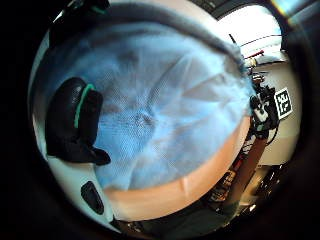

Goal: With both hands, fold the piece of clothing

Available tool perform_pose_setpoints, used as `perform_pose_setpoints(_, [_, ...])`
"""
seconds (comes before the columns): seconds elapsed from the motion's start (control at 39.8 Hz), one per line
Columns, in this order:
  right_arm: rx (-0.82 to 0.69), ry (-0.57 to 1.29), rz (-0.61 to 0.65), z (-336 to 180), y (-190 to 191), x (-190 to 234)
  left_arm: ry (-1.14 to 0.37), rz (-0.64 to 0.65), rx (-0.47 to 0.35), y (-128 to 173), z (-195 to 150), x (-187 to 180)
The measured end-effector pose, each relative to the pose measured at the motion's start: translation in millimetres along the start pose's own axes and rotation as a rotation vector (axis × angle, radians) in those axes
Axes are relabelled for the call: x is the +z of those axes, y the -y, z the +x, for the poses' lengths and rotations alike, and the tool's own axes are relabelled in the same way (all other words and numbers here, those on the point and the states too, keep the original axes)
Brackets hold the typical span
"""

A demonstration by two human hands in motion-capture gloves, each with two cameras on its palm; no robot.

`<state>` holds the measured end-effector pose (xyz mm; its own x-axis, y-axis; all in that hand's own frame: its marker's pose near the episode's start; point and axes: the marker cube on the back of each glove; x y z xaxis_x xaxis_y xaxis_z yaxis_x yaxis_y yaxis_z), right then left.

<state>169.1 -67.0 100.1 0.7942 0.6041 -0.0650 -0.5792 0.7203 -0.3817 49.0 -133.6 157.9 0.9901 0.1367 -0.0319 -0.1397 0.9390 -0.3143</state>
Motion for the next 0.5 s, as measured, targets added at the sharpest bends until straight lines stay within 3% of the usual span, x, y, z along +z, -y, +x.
perform_pose_setpoints(0.08, [-0.124,0.170,0.156,-14,20,7,-0.138,-0.017,0.064,9,5,17])
perform_pose_setpoints(0.15, [-0.206,0.259,0.265,-25,29,11,-0.239,0.060,0.107,18,11,17])
perform_pose_setpoints(0.28, [-0.252,0.306,0.296,-36,21,14,-0.097,0.185,0.040,25,-6,11])
perform_pose_setpoints(0.35, [-0.332,0.357,0.228,-48,8,18,-0.080,0.144,0.020,22,-9,13])
perform_pose_setpoints(0.4, [-0.398,0.409,0.169,-57,-7,19,-0.155,0.072,0.050,18,-3,16])
perform_pose_setpoints(0.45, [-0.405,0.452,0.218,-63,-12,9,-0.238,0.018,0.083,16,4,18])
perform_pose_setpoints(0.5, [-0.341,0.479,0.353,-65,-4,-9,-0.257,-0.001,0.074,16,1,16])
